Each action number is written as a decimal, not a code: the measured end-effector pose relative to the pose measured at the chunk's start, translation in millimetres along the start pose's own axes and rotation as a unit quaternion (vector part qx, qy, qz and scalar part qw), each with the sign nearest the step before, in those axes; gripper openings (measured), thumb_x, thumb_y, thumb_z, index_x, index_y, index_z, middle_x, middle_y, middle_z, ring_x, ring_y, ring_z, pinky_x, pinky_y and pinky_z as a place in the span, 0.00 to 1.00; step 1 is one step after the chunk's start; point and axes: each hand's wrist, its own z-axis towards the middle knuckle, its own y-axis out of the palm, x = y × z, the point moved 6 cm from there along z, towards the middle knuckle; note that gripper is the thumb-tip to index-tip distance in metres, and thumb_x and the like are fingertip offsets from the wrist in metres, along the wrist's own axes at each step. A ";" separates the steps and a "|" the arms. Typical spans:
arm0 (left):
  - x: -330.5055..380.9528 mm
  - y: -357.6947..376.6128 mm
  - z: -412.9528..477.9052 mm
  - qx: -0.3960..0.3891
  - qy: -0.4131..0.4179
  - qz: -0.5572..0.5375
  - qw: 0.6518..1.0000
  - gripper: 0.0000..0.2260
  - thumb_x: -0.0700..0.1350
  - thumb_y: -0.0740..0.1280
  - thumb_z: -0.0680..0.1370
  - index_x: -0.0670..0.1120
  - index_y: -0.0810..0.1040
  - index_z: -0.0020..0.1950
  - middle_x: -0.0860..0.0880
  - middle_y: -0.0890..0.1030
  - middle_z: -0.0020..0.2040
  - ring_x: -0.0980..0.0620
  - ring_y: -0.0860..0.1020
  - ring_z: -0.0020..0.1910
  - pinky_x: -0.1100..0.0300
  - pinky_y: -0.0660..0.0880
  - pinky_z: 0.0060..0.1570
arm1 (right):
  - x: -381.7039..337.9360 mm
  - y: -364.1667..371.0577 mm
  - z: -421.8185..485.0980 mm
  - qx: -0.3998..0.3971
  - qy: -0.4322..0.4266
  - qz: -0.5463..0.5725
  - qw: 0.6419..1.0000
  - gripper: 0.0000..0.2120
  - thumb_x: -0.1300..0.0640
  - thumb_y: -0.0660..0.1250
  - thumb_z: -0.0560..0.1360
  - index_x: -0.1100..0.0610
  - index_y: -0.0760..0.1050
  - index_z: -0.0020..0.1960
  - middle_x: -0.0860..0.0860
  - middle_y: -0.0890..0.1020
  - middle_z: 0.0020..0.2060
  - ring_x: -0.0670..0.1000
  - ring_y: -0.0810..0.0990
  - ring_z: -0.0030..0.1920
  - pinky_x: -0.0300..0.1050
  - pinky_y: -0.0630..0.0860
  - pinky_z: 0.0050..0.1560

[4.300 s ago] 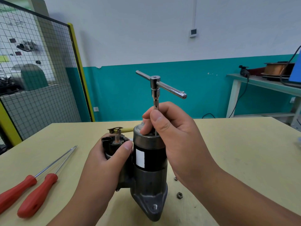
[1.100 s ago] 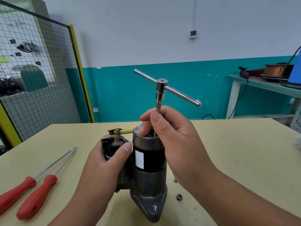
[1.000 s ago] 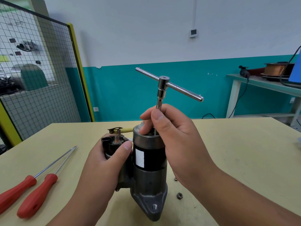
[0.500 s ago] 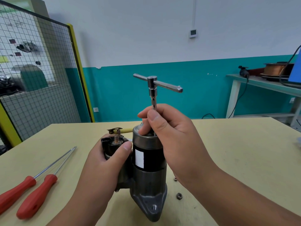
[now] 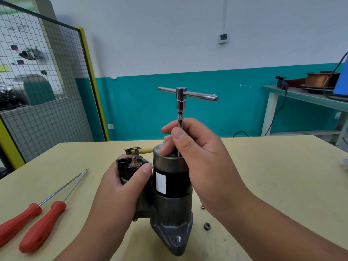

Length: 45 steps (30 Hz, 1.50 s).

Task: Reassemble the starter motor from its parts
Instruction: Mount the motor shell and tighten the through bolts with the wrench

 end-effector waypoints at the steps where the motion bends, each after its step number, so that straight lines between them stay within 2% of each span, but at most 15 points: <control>1: 0.1 -0.1 -0.1 0.000 0.002 0.002 1.000 0.16 0.65 0.73 0.66 0.62 0.84 0.50 0.51 0.88 0.43 0.46 0.88 0.40 0.57 0.78 0.26 | -0.3 -0.1 0.0 0.001 0.000 0.001 1.000 0.08 0.47 0.62 0.82 0.44 0.80 0.51 0.46 0.85 0.39 0.42 0.83 0.47 0.27 0.75 0.49; 4: -0.6 -0.8 -0.5 0.005 0.004 0.004 1.000 0.20 0.68 0.72 0.64 0.61 0.84 0.51 0.50 0.87 0.42 0.48 0.86 0.37 0.54 0.76 0.25 | -0.5 -0.4 -0.4 0.000 0.000 0.002 1.000 0.10 0.46 0.61 0.82 0.44 0.80 0.50 0.45 0.85 0.39 0.42 0.83 0.47 0.28 0.75 0.49; 8: -0.6 -1.0 -0.4 0.008 0.000 0.003 1.000 0.22 0.69 0.72 0.63 0.61 0.84 0.52 0.51 0.87 0.43 0.45 0.87 0.40 0.52 0.78 0.27 | -0.8 -0.5 -1.0 0.002 0.000 0.001 1.000 0.12 0.44 0.59 0.83 0.43 0.80 0.50 0.46 0.85 0.40 0.44 0.83 0.48 0.29 0.75 0.50; 18: 0.1 -1.0 -0.7 0.008 -0.005 0.008 1.000 0.21 0.70 0.71 0.62 0.62 0.84 0.50 0.51 0.88 0.43 0.45 0.87 0.41 0.56 0.77 0.27 | -0.8 0.2 -1.0 -0.002 -0.003 -0.010 1.000 0.11 0.46 0.60 0.84 0.44 0.80 0.50 0.45 0.85 0.40 0.42 0.83 0.47 0.28 0.75 0.50; 22: -1.3 -1.4 -0.5 0.010 0.000 0.010 1.000 0.21 0.70 0.71 0.63 0.63 0.84 0.51 0.51 0.88 0.44 0.45 0.87 0.42 0.50 0.79 0.29 | -0.6 -0.4 -0.8 -0.002 -0.003 -0.009 1.000 0.10 0.46 0.60 0.83 0.44 0.80 0.50 0.45 0.85 0.40 0.42 0.83 0.47 0.29 0.76 0.50; 24: 0.1 -1.0 -0.9 0.010 0.002 0.002 1.000 0.22 0.70 0.71 0.63 0.62 0.84 0.52 0.51 0.88 0.44 0.46 0.88 0.42 0.50 0.81 0.30 | -1.3 0.0 -0.9 -0.004 -0.003 -0.006 1.000 0.10 0.46 0.61 0.83 0.44 0.80 0.50 0.44 0.85 0.39 0.42 0.83 0.46 0.29 0.76 0.49; 29: -0.1 -0.4 -1.0 0.009 0.001 0.001 1.000 0.21 0.69 0.71 0.63 0.62 0.84 0.50 0.51 0.87 0.41 0.47 0.86 0.36 0.54 0.74 0.24 | -0.2 -0.2 -0.6 -0.002 -0.004 -0.007 1.000 0.10 0.46 0.61 0.82 0.45 0.81 0.51 0.45 0.85 0.40 0.42 0.83 0.46 0.29 0.76 0.49; 31: -0.1 0.0 -1.5 0.008 -0.001 -0.008 1.000 0.22 0.69 0.72 0.63 0.60 0.84 0.51 0.50 0.87 0.42 0.47 0.86 0.37 0.54 0.76 0.24 | -0.2 -0.2 -0.7 -0.001 -0.005 -0.005 1.000 0.09 0.47 0.61 0.82 0.45 0.81 0.50 0.45 0.85 0.39 0.42 0.83 0.46 0.29 0.76 0.49; 33: 0.1 -0.1 -1.8 0.008 -0.005 -0.021 1.000 0.21 0.68 0.73 0.62 0.60 0.85 0.50 0.50 0.88 0.43 0.47 0.87 0.38 0.50 0.80 0.25 | -0.4 0.1 -0.5 -0.002 -0.005 -0.005 1.000 0.09 0.47 0.62 0.82 0.44 0.81 0.50 0.45 0.85 0.39 0.42 0.83 0.46 0.29 0.76 0.49; 36: -0.5 0.0 -1.0 0.008 -0.007 -0.009 1.000 0.19 0.68 0.72 0.62 0.62 0.85 0.49 0.50 0.88 0.43 0.44 0.88 0.40 0.33 0.82 0.29 | 0.1 -0.1 -0.2 -0.002 -0.004 -0.006 1.000 0.09 0.46 0.61 0.82 0.44 0.80 0.50 0.44 0.85 0.39 0.42 0.83 0.46 0.29 0.76 0.49; 37: -0.9 -0.1 -0.6 0.009 -0.006 -0.006 1.000 0.19 0.69 0.72 0.62 0.62 0.84 0.49 0.50 0.88 0.43 0.43 0.88 0.40 0.30 0.82 0.32 | 0.3 -0.2 -0.2 -0.002 -0.004 -0.005 1.000 0.09 0.46 0.61 0.82 0.44 0.80 0.50 0.44 0.85 0.39 0.42 0.83 0.46 0.29 0.76 0.49; 41: -0.4 -0.3 -0.5 0.009 -0.002 -0.011 1.000 0.20 0.69 0.72 0.62 0.62 0.85 0.50 0.50 0.88 0.44 0.43 0.88 0.43 0.40 0.84 0.33 | 0.5 0.4 0.1 -0.005 -0.002 -0.005 1.000 0.09 0.46 0.61 0.82 0.43 0.80 0.50 0.44 0.85 0.39 0.42 0.83 0.46 0.28 0.76 0.49; 45: 0.1 -0.5 -0.9 0.008 -0.002 -0.004 1.000 0.20 0.69 0.71 0.62 0.62 0.84 0.49 0.50 0.88 0.44 0.42 0.88 0.41 0.44 0.81 0.30 | 1.3 0.2 -0.4 -0.004 -0.001 -0.003 1.000 0.09 0.46 0.62 0.82 0.44 0.80 0.50 0.45 0.85 0.40 0.42 0.83 0.46 0.28 0.75 0.50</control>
